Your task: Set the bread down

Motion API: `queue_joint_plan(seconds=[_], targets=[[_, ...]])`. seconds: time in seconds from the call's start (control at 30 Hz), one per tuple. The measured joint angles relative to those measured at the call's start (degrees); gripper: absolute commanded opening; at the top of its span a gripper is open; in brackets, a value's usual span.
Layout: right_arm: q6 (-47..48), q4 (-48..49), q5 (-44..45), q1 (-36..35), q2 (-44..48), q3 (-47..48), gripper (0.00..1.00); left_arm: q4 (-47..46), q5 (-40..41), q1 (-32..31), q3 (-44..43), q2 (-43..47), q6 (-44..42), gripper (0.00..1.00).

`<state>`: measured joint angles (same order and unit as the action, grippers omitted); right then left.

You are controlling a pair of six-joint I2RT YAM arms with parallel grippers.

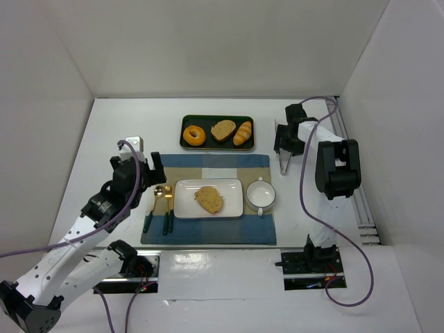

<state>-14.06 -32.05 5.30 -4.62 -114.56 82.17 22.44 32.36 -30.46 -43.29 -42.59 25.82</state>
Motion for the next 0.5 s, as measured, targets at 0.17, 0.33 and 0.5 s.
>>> queue_joint_plan(seconds=[0.17,0.33,0.5], targets=[[-0.9,0.0,1.0,0.0,0.0,0.0,0.94,0.0,0.0,0.0,0.0,0.1,0.0,1.0],[-1.5,0.0,2.1,0.0,0.0,0.0,1.0,0.0,0.2,0.0,0.0,0.3,0.0,1.0],[-2.4,0.0,4.9,-0.5,1.1,-0.1,1.0,0.0,0.2,0.0,0.0,0.5,0.0,1.0]])
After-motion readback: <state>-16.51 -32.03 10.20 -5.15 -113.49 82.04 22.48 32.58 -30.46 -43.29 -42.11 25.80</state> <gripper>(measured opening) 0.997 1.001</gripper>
